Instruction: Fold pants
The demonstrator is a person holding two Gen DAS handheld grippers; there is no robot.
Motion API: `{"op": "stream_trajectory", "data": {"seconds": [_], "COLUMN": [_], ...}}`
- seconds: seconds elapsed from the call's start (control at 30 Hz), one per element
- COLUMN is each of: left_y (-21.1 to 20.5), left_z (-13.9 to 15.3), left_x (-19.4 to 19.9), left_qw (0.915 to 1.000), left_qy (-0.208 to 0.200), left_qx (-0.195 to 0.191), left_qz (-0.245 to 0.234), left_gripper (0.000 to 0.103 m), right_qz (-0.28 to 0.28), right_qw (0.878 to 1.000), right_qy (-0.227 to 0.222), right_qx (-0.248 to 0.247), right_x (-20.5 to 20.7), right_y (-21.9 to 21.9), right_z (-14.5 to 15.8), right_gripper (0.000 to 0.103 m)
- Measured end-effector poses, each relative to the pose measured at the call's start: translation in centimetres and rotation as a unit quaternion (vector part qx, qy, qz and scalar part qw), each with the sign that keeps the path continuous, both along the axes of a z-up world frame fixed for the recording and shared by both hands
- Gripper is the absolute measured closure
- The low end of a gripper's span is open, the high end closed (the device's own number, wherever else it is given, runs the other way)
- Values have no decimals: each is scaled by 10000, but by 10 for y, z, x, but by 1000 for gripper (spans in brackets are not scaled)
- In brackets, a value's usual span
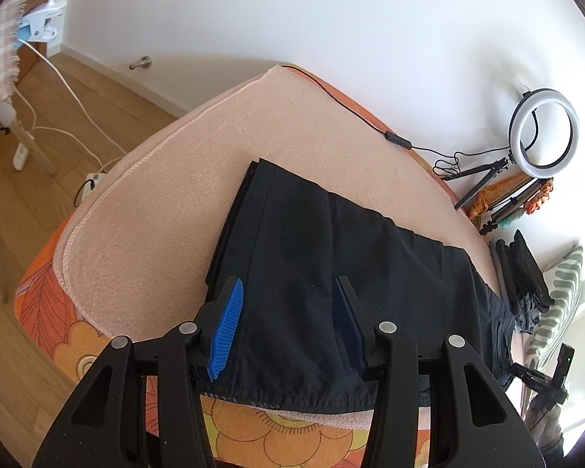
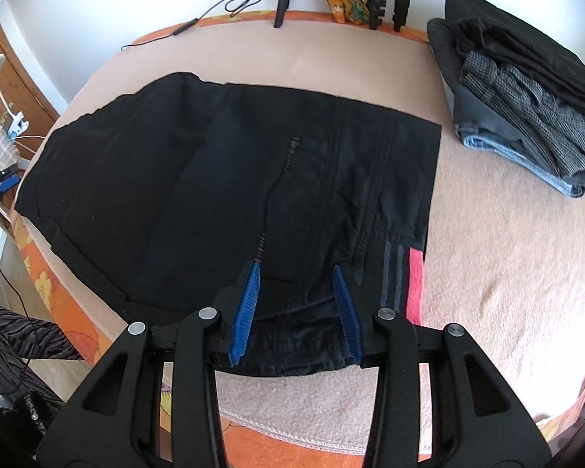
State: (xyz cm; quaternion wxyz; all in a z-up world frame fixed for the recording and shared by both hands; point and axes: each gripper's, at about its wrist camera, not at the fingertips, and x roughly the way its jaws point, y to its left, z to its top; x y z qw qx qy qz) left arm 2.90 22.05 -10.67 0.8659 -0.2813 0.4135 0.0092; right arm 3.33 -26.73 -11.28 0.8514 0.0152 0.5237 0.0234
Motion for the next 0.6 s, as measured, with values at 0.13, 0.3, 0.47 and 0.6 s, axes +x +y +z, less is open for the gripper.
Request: {"op": "stream_trajectory", "data": {"seconds": [0.13,0.3,0.47,0.6], "left_y": [2,17,21,27], "left_z": [1,-1,-17,-26], "left_x": [-4,-16,-10,0], "left_qw": [9998,9999,9987,9978], "left_qy": [104,109,298,432], "left_qx": [166,-96,-368,-474], "left_qz": [-83,-51,-213,-162], "left_gripper": [57,57,57,57], "right_qz": [-29,44,390,1124], "right_qw": [9998,9998,9978,9892], "right_qy": [123,25,-518,-918], "right_qx": [-129,-187,105,226], "right_x": [-16,-19,-18,-16], "right_y": [-4,3,39,103], "right_z": [-6,4,31,51], "right_gripper": [62,62,62,62]}}
